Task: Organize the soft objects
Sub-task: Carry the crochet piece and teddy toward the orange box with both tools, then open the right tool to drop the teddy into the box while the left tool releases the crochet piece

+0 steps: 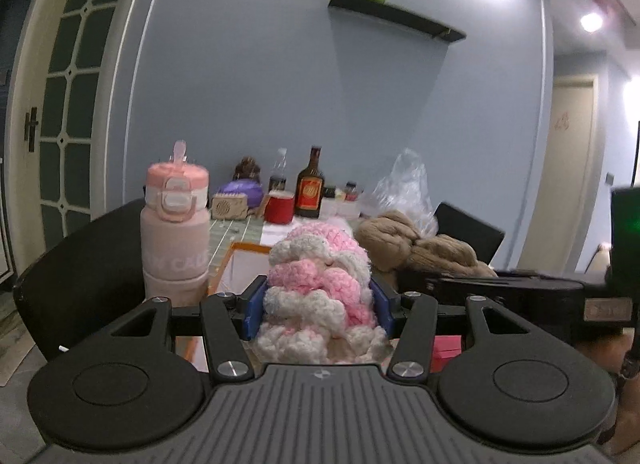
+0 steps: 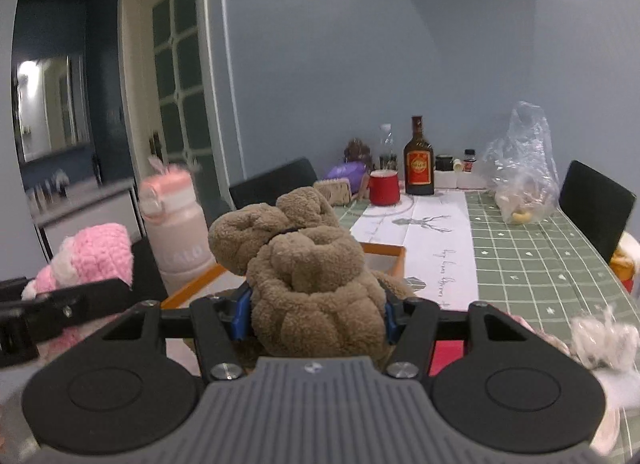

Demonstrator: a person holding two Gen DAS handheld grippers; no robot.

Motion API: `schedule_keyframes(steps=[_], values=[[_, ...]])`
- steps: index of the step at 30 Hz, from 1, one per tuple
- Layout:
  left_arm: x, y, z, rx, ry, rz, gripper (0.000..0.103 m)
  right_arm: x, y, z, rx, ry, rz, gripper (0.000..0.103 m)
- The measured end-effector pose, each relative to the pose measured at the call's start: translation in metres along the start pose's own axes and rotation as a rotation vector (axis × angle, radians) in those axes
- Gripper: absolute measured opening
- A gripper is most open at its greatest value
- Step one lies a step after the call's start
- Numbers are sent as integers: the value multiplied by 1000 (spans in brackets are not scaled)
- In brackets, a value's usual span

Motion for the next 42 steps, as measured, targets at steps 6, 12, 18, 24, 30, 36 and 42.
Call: schedule_keyframes(steps=[6,12,18,24,30,36,42], values=[[-26,-6,6,-72,13,-24,60,-19,-54,11,-128,-1,19,58],[-40,-6,9,-59,-13,-65,60,-32,-83,10,-203,-10,43,58],[-56,-9,5,-93,-14,-116,60,-44,-96,8,-222,0,77,59],[-64,-4,4,-96,-27,-140,60,-56,-108,9,-228,40,120,59],[-69,-12,5,-112,-28,-148,60,-61,-114,14,-241,47,127,68],[-68,-19,8,-134,-31,-148,60,-58,-90,3,-141,82,115,86],[-55,-23,1,-133,-44,-139,60,-27,-54,-8,4,67,134,91]])
Point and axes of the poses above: each gripper's, at about its wrist camera, not at the fingertips, and y roughly against the way its jaws point, x to its right, z to its underside, the point moved 5 cm from there along -y, roughly the way its jaws point, and after that the axes turned 2 degrees about -y, right-handed, at the moved point
